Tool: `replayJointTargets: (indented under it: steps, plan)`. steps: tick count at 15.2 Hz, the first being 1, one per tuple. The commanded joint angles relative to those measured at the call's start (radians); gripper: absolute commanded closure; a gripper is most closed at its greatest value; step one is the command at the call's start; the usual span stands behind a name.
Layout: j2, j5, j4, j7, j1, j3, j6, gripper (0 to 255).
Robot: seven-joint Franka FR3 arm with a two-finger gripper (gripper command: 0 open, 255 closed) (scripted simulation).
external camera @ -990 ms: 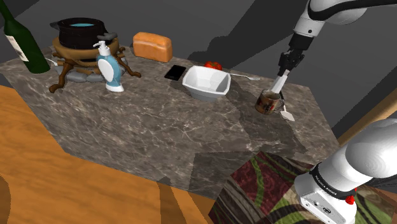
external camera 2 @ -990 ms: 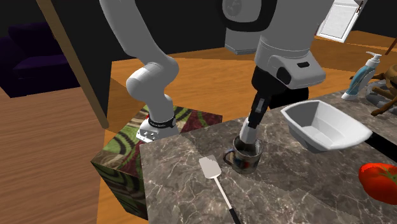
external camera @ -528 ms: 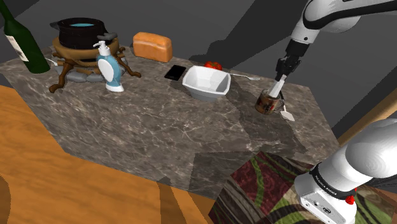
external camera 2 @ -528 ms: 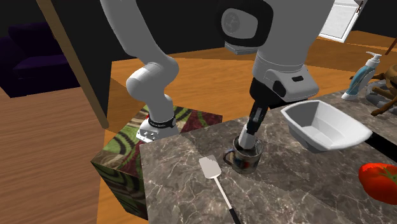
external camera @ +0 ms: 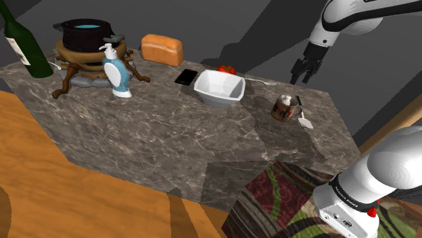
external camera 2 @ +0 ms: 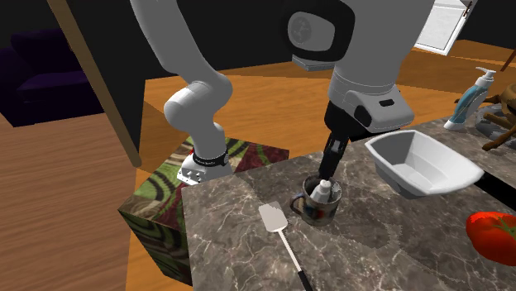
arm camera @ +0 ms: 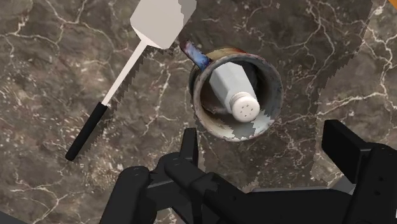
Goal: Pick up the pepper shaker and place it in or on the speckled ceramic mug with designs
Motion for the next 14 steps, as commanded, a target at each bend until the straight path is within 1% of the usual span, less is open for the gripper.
replayJointTargets:
  steps: [1,2,6,14]
  plan:
    - [0.0,0.0,0.0,0.0,0.0,0.0,0.0,0]
    - [0.0,0.0,0.0,0.0,0.0,0.0,0.0,0]
    - [-0.011,-0.002,0.119,0.002,-0.001,0.001,-0.129,0]
    - [-0.011,-0.002,0.119,0.002,-0.001,0.001,-0.129,0]
